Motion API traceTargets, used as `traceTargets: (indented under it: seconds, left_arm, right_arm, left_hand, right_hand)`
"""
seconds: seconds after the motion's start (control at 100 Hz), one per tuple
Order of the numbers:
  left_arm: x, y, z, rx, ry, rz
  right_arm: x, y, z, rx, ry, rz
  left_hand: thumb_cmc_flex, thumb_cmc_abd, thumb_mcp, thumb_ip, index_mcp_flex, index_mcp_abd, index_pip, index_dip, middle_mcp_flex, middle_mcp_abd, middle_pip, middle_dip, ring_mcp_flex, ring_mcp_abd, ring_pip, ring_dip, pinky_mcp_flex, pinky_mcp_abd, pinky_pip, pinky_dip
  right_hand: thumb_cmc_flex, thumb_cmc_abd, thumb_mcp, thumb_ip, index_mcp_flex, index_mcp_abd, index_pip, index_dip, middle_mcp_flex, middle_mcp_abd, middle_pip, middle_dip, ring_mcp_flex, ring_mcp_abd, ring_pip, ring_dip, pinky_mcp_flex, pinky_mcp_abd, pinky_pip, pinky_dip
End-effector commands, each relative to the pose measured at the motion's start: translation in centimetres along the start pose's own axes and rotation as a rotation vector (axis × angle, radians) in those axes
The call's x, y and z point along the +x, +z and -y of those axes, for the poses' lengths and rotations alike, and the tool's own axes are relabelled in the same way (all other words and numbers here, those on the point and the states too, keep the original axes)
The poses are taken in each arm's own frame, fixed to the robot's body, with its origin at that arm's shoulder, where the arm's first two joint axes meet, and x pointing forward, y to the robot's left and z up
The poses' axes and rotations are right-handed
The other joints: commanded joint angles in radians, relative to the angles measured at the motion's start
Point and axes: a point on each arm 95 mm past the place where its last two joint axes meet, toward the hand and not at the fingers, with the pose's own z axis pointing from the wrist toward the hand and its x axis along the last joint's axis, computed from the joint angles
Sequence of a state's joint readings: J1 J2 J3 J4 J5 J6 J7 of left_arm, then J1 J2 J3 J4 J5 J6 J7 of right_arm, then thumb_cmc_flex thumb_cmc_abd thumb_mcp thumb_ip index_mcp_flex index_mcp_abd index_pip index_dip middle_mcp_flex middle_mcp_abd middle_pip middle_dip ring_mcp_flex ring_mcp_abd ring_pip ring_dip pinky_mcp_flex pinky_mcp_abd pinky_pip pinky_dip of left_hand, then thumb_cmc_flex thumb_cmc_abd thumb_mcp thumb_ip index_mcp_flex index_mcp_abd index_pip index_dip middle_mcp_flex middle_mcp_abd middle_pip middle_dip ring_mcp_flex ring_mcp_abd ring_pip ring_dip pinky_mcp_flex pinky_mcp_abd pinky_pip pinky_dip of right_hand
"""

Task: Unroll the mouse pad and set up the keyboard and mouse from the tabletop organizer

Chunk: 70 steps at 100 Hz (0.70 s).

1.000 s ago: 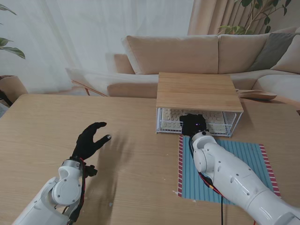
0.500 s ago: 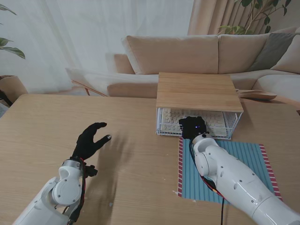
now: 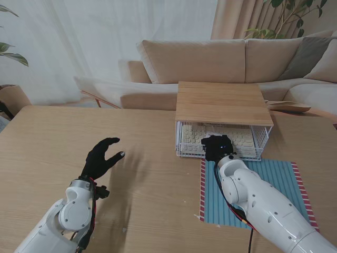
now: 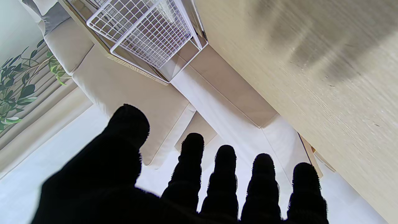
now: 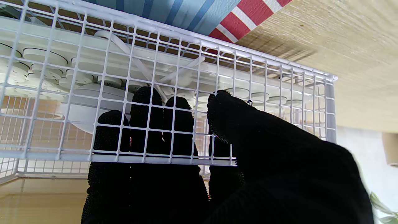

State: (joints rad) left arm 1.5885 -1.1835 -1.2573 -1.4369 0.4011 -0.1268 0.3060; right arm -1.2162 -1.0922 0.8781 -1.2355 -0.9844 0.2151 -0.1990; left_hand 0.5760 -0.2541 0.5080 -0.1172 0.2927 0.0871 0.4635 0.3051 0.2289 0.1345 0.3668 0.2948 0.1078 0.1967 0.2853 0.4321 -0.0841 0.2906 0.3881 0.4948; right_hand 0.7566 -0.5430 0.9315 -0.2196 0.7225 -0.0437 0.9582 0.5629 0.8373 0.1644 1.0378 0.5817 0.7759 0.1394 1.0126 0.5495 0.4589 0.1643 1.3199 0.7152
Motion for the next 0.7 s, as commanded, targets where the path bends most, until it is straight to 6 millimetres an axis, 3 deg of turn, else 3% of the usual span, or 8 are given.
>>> traceTargets:
  seconds: [0.0,0.69]
  left_arm:
    - [0.1,0.0,-0.3,-0.013,-0.004,0.002]
    - [0.0,0.1,-0.3,-0.009,-0.001,0.004]
  right_arm:
    - [0.6,-0.6,0.4,0.018,0.004,-0.018]
    - [1.4,-2.9,0.4,0.043,0.006,-0.058]
  left_hand:
    - [-0.014,0.017,-0.03,0.044,0.009,0.001,-0.01,-0.009,-0.021,0.01,0.002,-0.003,-0.029,-0.012,-0.021,0.015,-0.009,0.003,-0.038,0.02]
    - [-0.014,0.017,-0.029,0.045,0.012,0.003,-0.01,-0.008,-0.022,0.01,0.001,-0.003,-0.029,-0.012,-0.021,0.015,-0.008,0.003,-0.045,0.03]
  right_hand:
    - [0.098,0.004,0.087,-0.025,0.057,-0.064,0.048,0.037,0.008,0.04,0.042,0.017,0.094,0.032,0.202,0.091,-0.002,0.002,0.088,0.049]
    - [0.112,0.015,0.116,-0.028,0.084,-0.085,0.019,0.098,0.0,0.035,0.041,0.055,0.081,0.03,0.211,0.112,-0.017,-0.006,0.079,0.074]
